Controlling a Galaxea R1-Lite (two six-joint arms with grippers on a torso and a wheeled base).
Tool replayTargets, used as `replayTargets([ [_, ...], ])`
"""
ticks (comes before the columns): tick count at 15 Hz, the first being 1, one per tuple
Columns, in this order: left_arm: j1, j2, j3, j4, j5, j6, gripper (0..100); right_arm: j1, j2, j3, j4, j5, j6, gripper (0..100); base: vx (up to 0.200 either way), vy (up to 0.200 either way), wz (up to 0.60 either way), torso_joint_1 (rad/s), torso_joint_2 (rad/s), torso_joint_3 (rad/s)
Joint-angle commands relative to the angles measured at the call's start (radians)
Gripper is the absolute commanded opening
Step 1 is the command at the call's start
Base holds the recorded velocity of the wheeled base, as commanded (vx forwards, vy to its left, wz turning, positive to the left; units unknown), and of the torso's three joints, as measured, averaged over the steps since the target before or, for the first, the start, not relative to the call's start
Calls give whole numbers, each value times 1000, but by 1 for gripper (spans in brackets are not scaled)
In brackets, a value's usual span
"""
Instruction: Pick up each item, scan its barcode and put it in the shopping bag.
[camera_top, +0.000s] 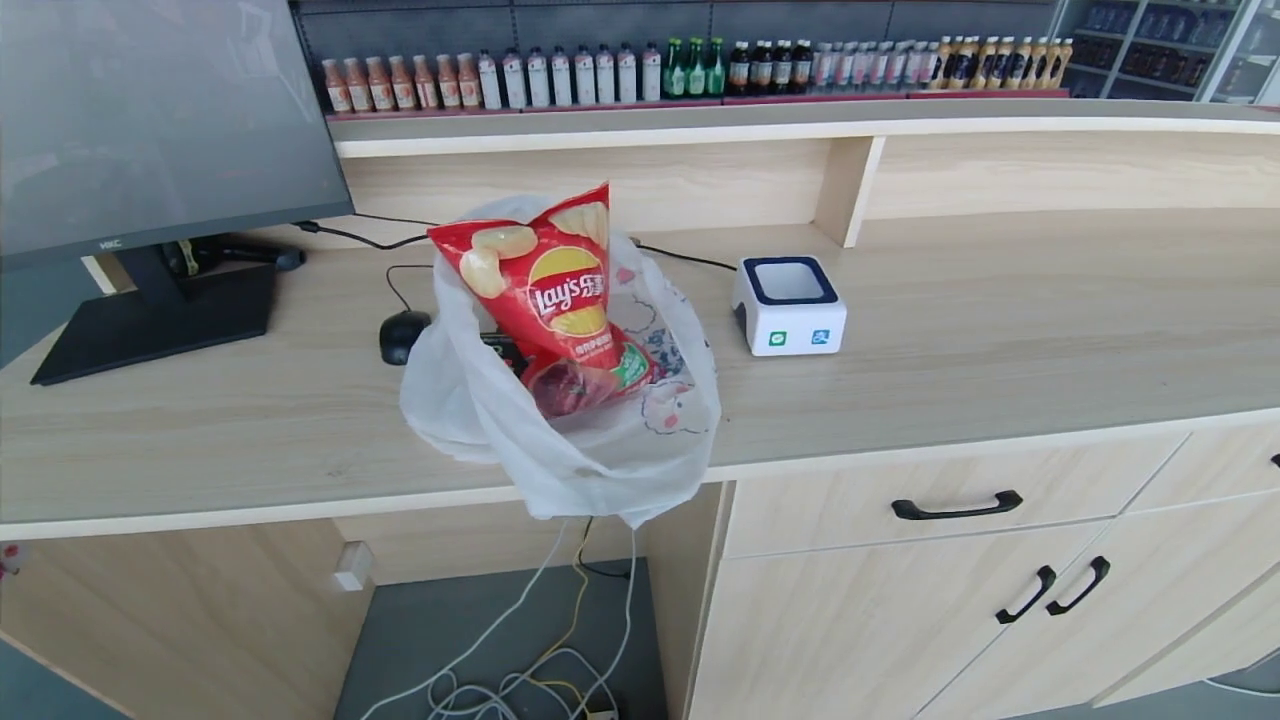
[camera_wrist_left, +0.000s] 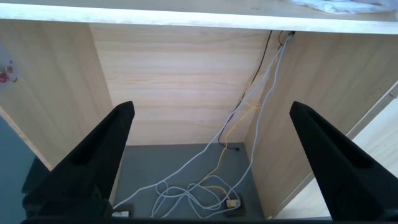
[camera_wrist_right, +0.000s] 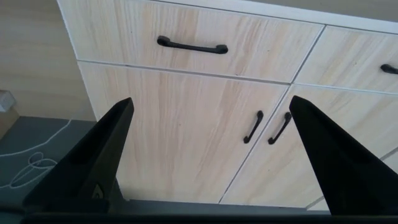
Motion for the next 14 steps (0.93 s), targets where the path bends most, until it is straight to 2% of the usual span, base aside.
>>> replayTargets([
  [1, 0, 0, 0, 0, 0, 0, 100, 1, 0, 0, 0, 1, -1, 100, 0, -200, 0, 7, 2, 2],
  [12, 0, 0, 0, 0, 0, 1, 100, 1, 0, 0, 0, 1, -1, 100, 0, -200, 0, 4, 1, 1],
  [14, 0, 0, 0, 0, 0, 1, 100, 1, 0, 0, 0, 1, -1, 100, 0, 0, 0, 0, 0, 0],
])
